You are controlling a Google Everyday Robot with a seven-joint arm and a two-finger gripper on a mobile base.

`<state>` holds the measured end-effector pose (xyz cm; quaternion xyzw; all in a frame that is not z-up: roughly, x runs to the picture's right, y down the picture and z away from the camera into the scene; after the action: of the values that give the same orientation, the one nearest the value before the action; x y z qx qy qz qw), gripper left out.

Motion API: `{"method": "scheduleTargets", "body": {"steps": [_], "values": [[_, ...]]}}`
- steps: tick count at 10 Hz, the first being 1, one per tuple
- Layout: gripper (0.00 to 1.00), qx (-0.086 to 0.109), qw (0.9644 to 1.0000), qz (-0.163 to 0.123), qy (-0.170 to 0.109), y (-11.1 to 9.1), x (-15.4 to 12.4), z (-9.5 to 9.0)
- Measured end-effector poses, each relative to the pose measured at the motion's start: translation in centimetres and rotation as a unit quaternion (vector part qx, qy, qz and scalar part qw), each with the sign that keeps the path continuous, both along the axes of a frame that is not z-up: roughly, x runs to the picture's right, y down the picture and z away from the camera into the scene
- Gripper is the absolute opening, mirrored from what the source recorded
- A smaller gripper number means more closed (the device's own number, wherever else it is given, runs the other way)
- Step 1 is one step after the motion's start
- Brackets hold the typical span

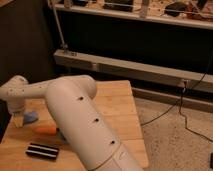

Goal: Place the white sponge in the ceramic bowl

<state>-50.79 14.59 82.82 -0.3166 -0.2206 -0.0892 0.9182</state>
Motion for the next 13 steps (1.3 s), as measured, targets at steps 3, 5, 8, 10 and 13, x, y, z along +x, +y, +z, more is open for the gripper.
{"method": "scheduleTargets", "body": {"steps": [3, 5, 8, 10, 13], "values": [[0.65, 0.0, 0.9999, -0.006, 0.015, -0.1, 0.1, 1.0], [0.65, 0.0, 0.9997, -0.009, 0.025, -0.2, 0.4, 1.6], [0.65, -0.002, 0.9993, -0.014, 0.035, 0.1, 0.9, 2.5], [0.65, -0.004, 0.9989, -0.019, 0.042, 0.5, 1.1, 3.0], [0.55, -0.005, 0.998, -0.028, 0.056, 1.1, 1.3, 3.8]]}}
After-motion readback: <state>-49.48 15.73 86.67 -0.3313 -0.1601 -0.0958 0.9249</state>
